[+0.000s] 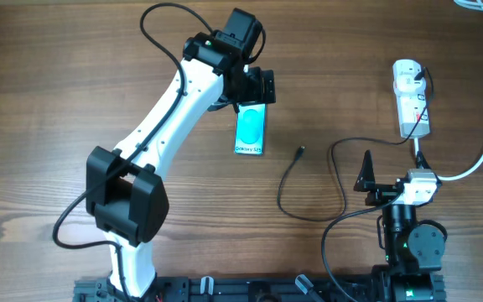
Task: Plug charger to phone and switch on socket
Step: 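Reach the left gripper forward over the light-blue phone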
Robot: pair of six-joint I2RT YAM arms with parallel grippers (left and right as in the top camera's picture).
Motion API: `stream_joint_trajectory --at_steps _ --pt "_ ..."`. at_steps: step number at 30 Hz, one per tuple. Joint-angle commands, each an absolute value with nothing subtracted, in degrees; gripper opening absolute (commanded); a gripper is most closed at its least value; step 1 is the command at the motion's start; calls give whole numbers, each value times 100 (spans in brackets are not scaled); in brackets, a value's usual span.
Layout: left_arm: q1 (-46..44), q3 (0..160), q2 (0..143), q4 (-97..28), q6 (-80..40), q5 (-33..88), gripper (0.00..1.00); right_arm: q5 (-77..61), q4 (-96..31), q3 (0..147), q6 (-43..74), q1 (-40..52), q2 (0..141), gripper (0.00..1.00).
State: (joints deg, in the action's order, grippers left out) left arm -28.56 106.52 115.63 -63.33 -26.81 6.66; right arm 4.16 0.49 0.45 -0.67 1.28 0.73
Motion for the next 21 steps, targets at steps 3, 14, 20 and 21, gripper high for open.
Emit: stream_joint_trajectory --at_steps 3,14,20,21 --pt "-3013 10748 12121 -6508 -2585 589 100 429 78 30 16 108 27 100" --pt "-3238 10748 12680 -6211 -2239 -145 100 429 78 30 16 108 27 100" --pt "-3236 10748 12822 -5905 -1984 -80 100 429 78 30 14 108 27 100" --pt "-3236 10748 12884 -5839 -1970 -69 100 429 78 30 16 108 27 100"
